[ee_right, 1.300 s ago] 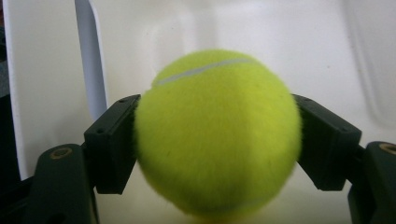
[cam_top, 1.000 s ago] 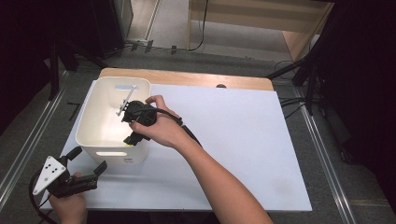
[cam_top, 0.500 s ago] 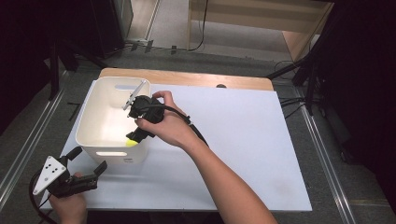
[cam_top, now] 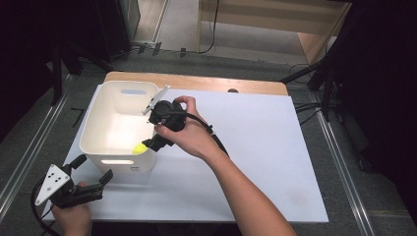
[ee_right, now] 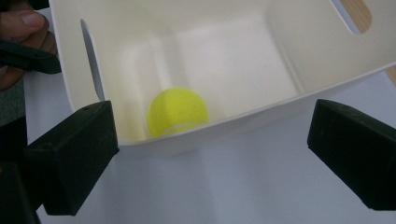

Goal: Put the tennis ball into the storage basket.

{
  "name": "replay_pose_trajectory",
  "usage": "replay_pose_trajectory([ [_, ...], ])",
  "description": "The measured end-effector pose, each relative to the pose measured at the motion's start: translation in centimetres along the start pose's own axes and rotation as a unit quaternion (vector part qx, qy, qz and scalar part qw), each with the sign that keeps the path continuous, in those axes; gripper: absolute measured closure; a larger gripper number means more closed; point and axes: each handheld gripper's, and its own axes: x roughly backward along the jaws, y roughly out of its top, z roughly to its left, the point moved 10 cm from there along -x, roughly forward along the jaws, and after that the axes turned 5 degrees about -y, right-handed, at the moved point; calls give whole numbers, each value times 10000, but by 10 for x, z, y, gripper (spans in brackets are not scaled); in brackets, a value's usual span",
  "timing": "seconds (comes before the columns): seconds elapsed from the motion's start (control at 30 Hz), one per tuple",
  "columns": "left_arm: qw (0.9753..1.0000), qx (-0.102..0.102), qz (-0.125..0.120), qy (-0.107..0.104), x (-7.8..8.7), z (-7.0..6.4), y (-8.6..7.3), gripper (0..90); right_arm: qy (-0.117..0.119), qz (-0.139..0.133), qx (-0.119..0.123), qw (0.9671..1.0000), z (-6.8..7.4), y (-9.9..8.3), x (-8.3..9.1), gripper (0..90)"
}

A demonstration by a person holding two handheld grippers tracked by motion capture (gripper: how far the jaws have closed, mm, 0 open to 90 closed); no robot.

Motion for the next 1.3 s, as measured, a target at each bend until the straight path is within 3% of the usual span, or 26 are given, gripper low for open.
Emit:
replay_pose_trajectory([
  [0.87,10000,-24,49,-5,0,0,-1,0,-246,-282,-429,9984,-17,-49,13,6],
  [1.3,10000,-19,48,9,0,-1,-1,0,-426,-559,-743,9948,-27,-76,21,6],
])
